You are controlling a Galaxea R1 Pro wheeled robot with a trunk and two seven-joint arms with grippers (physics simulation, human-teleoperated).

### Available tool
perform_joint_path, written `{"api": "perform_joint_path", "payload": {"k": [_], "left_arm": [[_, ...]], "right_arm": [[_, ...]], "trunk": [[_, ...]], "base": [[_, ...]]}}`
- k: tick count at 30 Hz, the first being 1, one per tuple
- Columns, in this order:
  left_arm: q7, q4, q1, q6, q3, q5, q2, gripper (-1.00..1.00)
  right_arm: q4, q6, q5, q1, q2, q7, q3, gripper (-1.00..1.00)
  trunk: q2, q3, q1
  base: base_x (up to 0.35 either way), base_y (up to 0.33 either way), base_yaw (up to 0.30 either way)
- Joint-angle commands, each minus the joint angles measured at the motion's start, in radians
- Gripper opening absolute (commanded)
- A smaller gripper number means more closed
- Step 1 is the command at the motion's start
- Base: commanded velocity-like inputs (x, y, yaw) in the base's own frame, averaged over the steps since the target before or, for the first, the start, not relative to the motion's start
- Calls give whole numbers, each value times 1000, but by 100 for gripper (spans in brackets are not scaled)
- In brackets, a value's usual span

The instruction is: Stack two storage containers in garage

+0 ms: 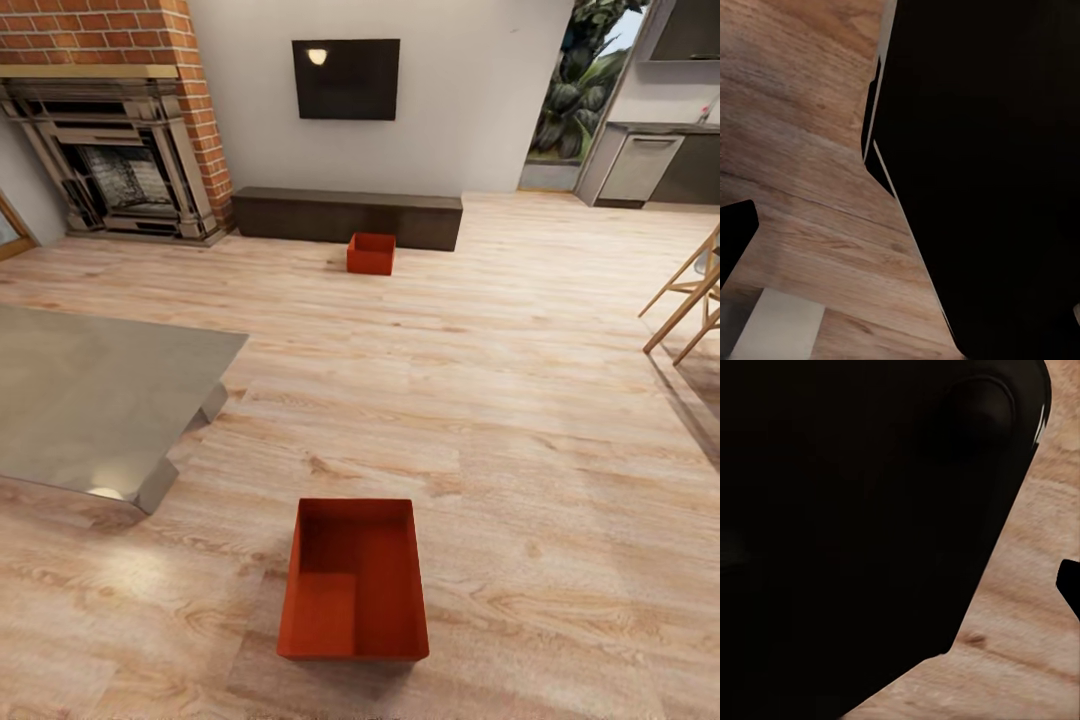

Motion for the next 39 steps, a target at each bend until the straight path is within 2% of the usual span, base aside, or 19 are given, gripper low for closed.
{"api": "perform_joint_path", "payload": {"k": [1,39], "left_arm": [[0,-1,0,-2,0,4,1,100],[0,0,0,-2,-4,4,-2,100]], "right_arm": [[3,-5,3,-1,1,-5,4,100],[3,-5,2,-1,2,-5,4,100]], "trunk": [[0,-2,0],[0,-63,0]], "base": [[0,0,0],[0,0,0]]}}
